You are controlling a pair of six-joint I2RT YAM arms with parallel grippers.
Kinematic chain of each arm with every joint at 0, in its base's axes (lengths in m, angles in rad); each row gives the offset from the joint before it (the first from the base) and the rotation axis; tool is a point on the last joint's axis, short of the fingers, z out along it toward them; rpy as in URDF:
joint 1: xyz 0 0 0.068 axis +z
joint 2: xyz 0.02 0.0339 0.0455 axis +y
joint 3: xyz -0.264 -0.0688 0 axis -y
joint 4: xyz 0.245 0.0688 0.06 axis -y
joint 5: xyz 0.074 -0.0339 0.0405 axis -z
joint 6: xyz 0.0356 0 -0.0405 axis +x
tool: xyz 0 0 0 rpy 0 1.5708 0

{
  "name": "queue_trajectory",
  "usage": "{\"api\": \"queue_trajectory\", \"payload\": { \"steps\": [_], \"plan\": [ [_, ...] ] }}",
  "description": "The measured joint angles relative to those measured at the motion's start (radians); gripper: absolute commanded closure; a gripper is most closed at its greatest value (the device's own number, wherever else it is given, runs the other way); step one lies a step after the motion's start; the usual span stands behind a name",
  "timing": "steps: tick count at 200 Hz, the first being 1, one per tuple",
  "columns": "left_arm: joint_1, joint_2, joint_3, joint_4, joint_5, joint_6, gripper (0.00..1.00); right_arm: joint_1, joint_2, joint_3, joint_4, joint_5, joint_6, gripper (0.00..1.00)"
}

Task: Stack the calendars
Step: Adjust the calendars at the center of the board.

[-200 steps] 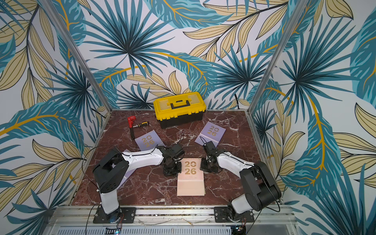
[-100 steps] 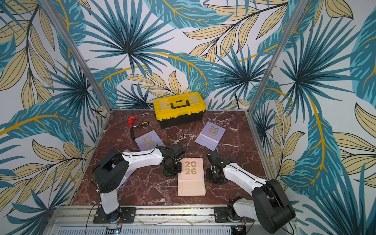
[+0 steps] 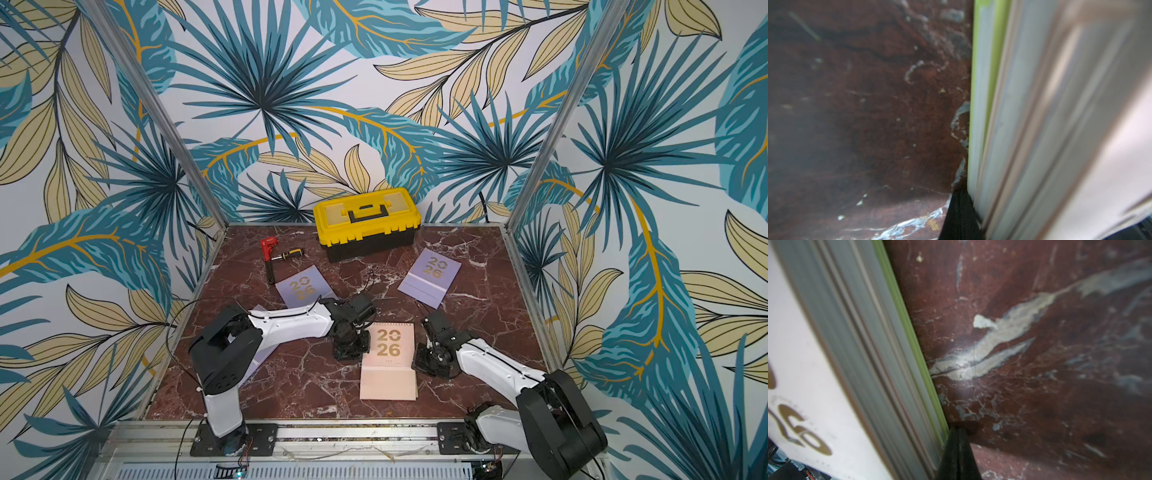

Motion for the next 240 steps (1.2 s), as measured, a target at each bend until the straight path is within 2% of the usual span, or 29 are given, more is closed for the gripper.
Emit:
{"api": "queue_trajectory", "payload": {
  "steps": [157, 180, 189, 208, 240],
  "plan": [
    [-0.013, -0.017, -0.022, 0.020, -0.030, -0.049, 1.00, 0.002, -0.025, -0.017, 0.019, 0.003, 0.039, 0.97],
    [-0.005, -0.035, -0.051, 0.050, -0.016, -0.049, 1.00, 0.019, -0.045, 0.008, -0.066, 0.067, 0.033, 0.97],
    [0.004, -0.045, -0.064, 0.059, -0.011, -0.048, 0.96, 0.023, -0.066, 0.037, -0.134, 0.111, 0.029, 0.97],
    [0.025, -0.068, -0.086, 0.058, -0.008, -0.043, 0.95, 0.024, -0.092, 0.124, -0.249, 0.197, 0.011, 0.97],
    [0.068, -0.106, -0.087, 0.037, -0.012, -0.020, 0.89, 0.023, -0.104, 0.219, -0.342, 0.312, -0.017, 0.95]
  ]
}}
